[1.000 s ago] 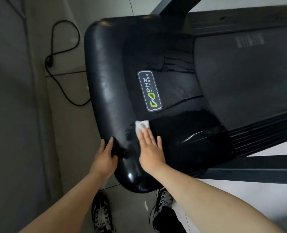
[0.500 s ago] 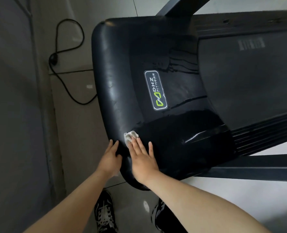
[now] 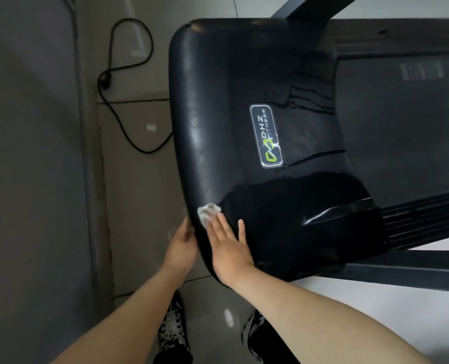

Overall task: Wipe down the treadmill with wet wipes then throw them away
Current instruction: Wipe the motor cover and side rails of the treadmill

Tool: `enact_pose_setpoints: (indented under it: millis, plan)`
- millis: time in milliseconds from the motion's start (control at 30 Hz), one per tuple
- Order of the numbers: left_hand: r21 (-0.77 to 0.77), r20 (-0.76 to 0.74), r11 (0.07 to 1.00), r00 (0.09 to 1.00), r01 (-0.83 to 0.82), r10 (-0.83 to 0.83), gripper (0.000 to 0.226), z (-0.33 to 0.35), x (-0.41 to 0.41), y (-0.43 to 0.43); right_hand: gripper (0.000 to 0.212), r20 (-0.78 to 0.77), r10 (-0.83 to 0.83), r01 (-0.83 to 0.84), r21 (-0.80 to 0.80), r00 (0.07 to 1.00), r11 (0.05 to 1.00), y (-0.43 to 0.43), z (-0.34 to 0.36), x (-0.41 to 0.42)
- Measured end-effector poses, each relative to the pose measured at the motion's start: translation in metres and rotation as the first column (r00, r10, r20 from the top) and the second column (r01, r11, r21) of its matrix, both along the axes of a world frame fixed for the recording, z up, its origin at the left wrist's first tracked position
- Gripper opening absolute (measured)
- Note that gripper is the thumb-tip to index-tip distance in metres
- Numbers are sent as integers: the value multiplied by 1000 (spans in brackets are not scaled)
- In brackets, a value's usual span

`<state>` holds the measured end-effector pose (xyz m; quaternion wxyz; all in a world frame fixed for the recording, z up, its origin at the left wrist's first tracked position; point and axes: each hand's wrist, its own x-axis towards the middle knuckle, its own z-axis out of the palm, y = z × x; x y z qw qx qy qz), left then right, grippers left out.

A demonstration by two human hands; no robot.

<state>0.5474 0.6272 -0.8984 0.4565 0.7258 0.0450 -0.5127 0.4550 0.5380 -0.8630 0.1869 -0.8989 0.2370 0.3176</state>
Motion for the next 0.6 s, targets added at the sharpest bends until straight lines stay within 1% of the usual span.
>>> enact_pose_setpoints:
  millis: [100, 167, 233, 300, 367, 433, 500, 600]
  plan:
    - [4, -59, 1000, 998, -16, 16, 49, -30, -2, 20, 80, -78, 242, -243, -9, 967, 970, 11, -1, -6]
    - [2, -93, 1000, 996, 3, -3, 49, -26, -1, 23, 78, -86, 297, -299, -20, 951, 954, 3, -2, -2]
    - [39, -119, 998, 991, -50, 54, 54, -8, 1, 20, 77, -73, 259, -263, -44, 963, 964, -14, -1, 12]
    - [64, -165, 995, 983, -74, 83, 58, -8, 2, 22, 79, -52, 144, -148, -91, 988, 985, -34, 0, 32]
    - [71, -188, 994, 977, -84, 96, 57, -7, 3, 23, 83, -46, 46, -52, -128, 998, 990, -45, 0, 50]
    - [56, -206, 989, 968, -134, 143, 53, -5, 3, 20, 83, -48, 24, -30, -130, 999, 991, -43, 1, 59]
    - [40, -242, 981, 950, -191, 195, 49, -2, 2, 16, 80, -52, 101, -106, -99, 994, 990, -33, 2, 57]
    - [39, -276, 968, 929, -247, 248, 41, -2, 2, 12, 73, -127, 332, -341, -56, 935, 939, -10, 3, 37]
